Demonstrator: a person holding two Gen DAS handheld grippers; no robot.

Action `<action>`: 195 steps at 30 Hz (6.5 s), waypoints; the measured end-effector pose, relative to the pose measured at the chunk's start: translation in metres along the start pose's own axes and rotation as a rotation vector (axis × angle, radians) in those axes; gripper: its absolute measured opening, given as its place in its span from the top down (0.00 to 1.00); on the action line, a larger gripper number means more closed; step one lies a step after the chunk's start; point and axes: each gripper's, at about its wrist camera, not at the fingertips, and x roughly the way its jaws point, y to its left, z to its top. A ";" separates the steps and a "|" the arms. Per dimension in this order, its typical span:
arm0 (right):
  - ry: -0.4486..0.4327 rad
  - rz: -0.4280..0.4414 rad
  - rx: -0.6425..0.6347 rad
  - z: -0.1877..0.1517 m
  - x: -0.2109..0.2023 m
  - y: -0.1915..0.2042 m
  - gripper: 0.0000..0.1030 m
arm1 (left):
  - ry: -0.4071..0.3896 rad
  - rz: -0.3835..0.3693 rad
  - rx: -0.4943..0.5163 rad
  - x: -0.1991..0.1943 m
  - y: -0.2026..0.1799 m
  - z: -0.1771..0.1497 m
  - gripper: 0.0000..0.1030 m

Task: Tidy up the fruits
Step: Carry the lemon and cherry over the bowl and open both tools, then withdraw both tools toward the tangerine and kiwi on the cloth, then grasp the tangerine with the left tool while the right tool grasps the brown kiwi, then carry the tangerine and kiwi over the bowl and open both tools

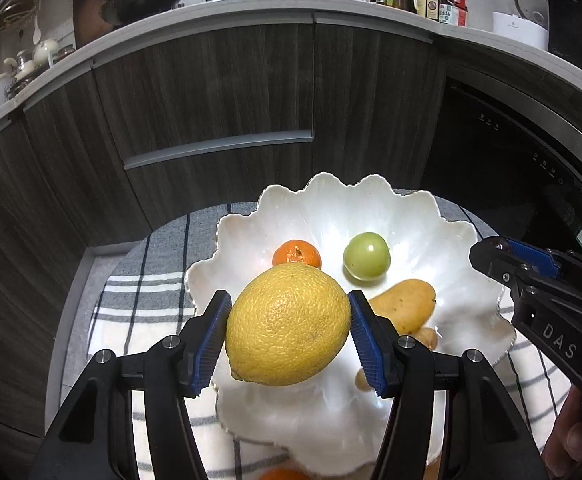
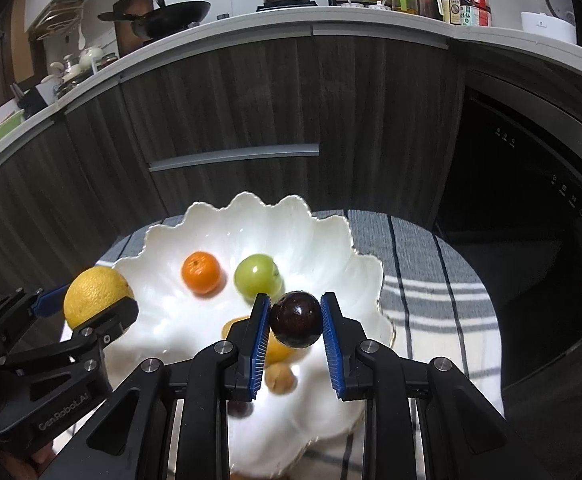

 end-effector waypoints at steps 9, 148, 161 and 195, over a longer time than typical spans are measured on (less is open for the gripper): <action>0.034 -0.005 0.006 0.010 0.033 -0.004 0.74 | 0.021 -0.003 -0.013 0.023 0.005 0.005 0.43; 0.086 0.003 -0.059 -0.123 -0.057 0.032 0.38 | 0.003 0.018 -0.062 -0.081 0.008 -0.121 0.56; -0.006 0.002 -0.058 -0.081 -0.084 0.029 0.38 | -0.085 0.004 -0.038 -0.108 0.003 -0.067 0.56; 0.020 -0.036 -0.037 0.023 0.031 0.004 0.38 | -0.023 -0.015 -0.057 0.011 0.015 0.017 0.56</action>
